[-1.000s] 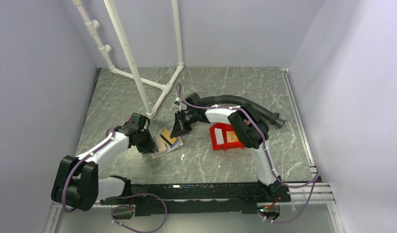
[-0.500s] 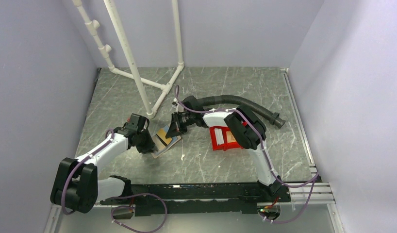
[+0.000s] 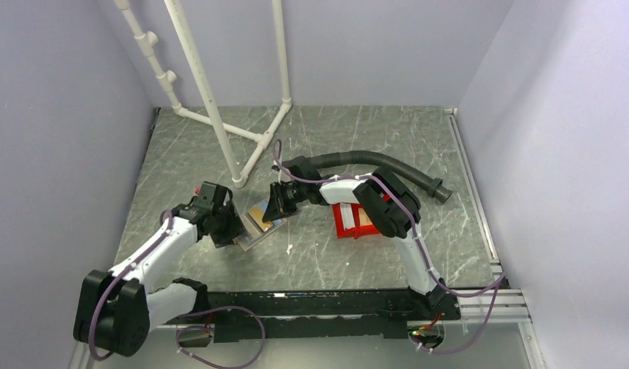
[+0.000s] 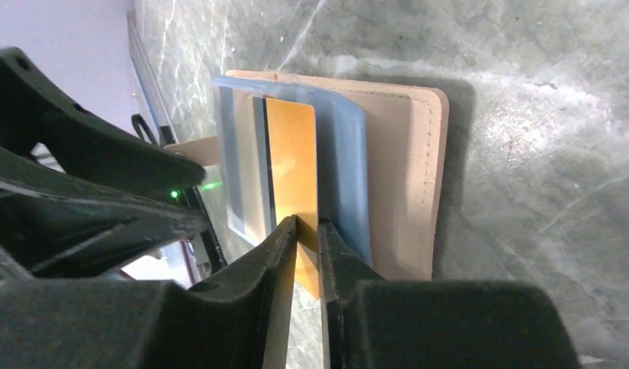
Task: Put the credit cards into the card holder
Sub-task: Insert the credit card into the card holder.
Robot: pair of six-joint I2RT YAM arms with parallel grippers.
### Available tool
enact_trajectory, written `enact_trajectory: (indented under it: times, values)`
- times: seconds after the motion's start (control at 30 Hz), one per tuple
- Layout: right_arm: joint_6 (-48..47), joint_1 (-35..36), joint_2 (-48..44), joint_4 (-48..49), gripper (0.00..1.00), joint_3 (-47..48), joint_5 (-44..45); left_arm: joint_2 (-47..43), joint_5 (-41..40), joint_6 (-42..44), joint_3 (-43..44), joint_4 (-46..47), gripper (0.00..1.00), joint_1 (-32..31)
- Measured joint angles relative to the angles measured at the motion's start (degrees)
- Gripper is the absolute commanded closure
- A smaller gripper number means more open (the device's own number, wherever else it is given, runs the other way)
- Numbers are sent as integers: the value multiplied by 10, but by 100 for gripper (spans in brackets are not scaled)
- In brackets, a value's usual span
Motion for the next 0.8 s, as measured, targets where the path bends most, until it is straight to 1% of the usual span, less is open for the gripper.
enact_trajectory:
  times: [0.13, 0.27, 0.37, 0.43, 0.7, 0.8]
  values:
    - [-36, 0, -8, -30, 80, 6, 17, -23, -18, -4, 9, -16, 63, 20]
    - [-62, 4, -12, -44, 82, 11, 24, 16, -23, -2, 9, -9, 77, 53]
    - [-71, 7, -12, -51, 83, 16, 23, 64, -15, 1, 5, 12, 79, 56]
    - [-77, 11, -12, -52, 83, 19, 22, 81, -7, 1, 1, 25, 80, 57]
    - [-97, 60, -11, -61, 82, 47, 19, 80, 1, 5, 0, 32, 80, 59]
    - [-94, 59, -11, -62, 81, 47, 18, 75, 2, 5, -3, 33, 81, 61]
